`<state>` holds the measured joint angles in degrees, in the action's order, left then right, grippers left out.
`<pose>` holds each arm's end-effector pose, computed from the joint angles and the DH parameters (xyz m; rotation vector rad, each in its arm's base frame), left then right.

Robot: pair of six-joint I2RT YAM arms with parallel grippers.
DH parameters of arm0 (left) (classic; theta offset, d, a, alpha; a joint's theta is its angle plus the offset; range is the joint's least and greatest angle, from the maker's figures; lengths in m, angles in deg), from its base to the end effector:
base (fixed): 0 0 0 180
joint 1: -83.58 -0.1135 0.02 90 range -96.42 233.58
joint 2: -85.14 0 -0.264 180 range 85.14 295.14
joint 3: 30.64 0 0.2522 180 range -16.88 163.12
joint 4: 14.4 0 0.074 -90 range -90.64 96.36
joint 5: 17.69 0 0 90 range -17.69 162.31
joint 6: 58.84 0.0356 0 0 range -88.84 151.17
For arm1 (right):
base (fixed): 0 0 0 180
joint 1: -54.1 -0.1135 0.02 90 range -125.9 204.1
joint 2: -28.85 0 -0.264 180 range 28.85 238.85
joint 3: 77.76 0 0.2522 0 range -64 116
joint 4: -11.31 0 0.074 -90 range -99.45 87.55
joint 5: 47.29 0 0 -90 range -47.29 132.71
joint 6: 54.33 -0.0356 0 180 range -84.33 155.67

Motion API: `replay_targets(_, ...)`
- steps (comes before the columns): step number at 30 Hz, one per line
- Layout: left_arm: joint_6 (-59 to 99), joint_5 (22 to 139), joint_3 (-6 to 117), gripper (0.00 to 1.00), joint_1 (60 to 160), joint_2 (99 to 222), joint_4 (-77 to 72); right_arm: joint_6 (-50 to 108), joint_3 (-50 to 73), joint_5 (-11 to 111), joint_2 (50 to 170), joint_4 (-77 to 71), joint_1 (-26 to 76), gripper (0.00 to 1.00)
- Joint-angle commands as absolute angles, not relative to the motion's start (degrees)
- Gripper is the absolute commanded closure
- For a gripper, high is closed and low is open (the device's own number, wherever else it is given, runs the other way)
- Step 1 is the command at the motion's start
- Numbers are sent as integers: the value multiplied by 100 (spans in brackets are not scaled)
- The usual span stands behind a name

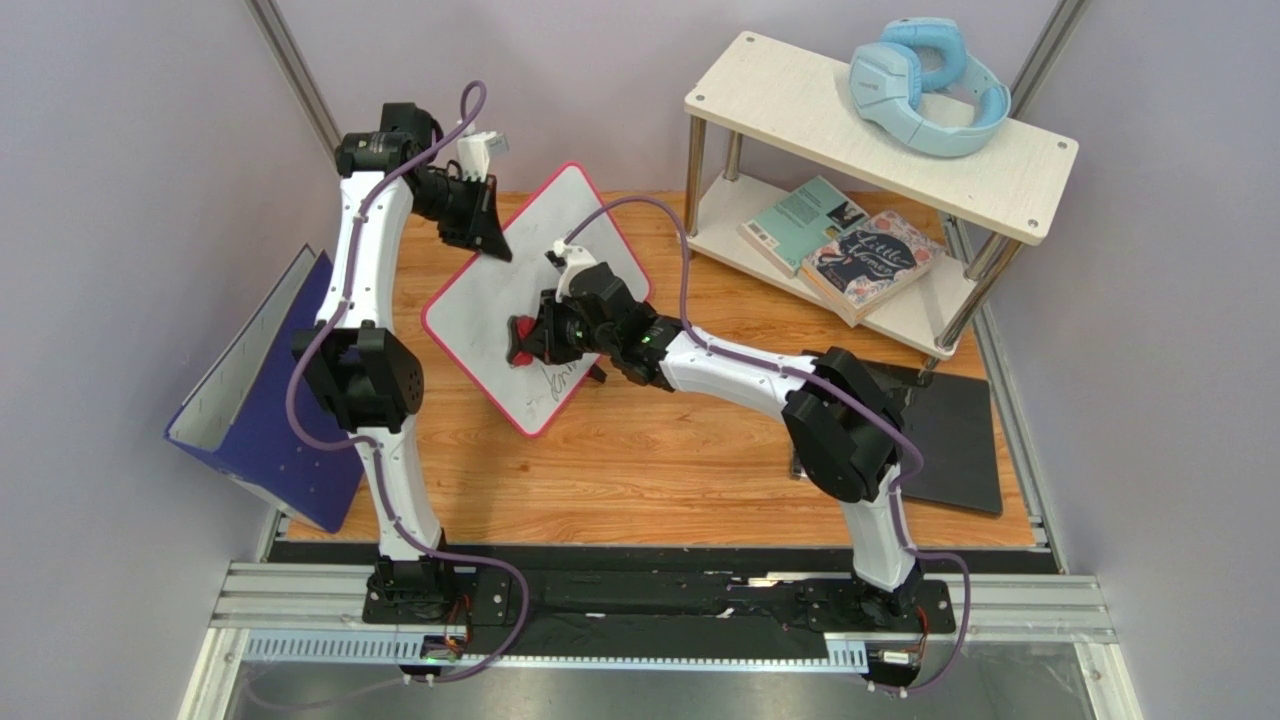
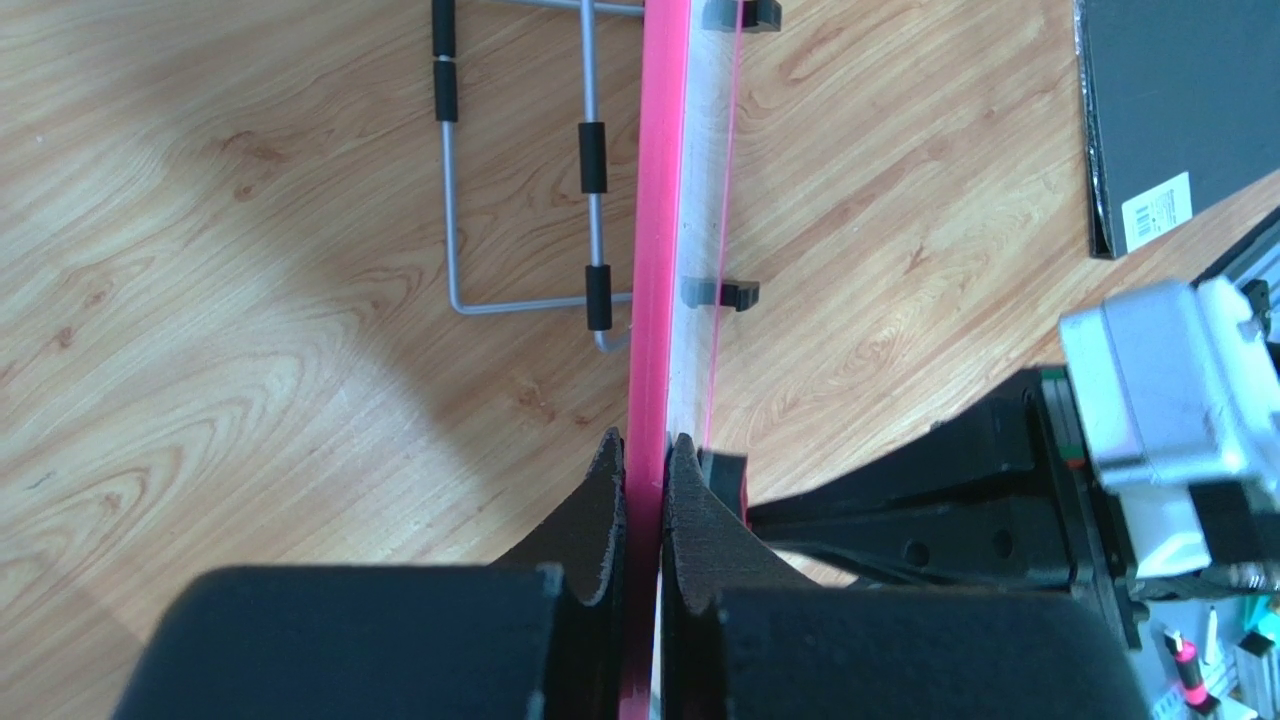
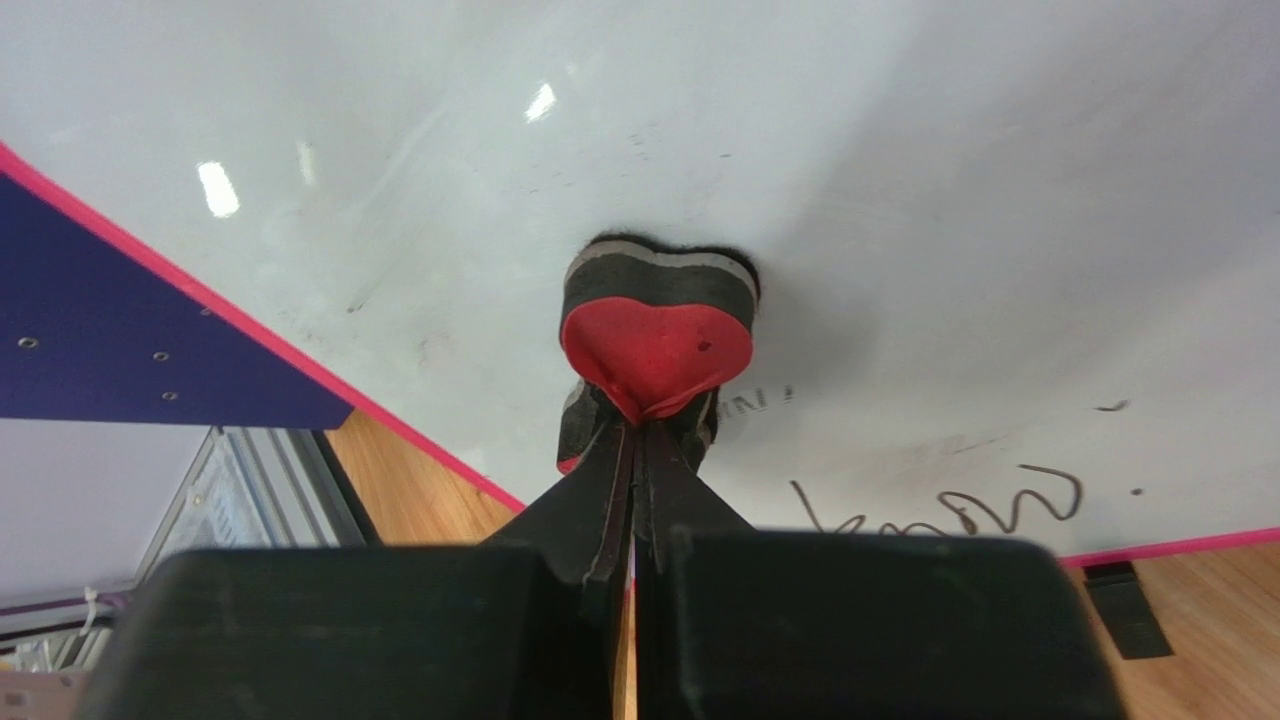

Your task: Erase the whiteboard

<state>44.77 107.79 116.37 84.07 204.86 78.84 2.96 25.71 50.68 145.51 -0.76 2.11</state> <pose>0.4168 -0.0242 0.3644 0.4876 2.5205 -0.7517 0.2934 0.3834 0.2453 -0.4593 2.1302 1.0417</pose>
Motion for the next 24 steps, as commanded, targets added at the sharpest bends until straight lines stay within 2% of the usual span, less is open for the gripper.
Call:
replay_targets(1, 4514, 10219, 11795, 100, 8525, 20528, 7653, 324, 2855, 5721, 14925, 194, -338, 100)
replay_targets(8, 4505, 10219, 11821, 100, 8525, 20546, 7653, 0, 2627, 5424, 14987, 80, -330, 100)
replay_targets(24, 4531, 10263, 11768, 100, 8525, 20476, 7688, -730, 1863, 4034, 14618, -395, 566, 100)
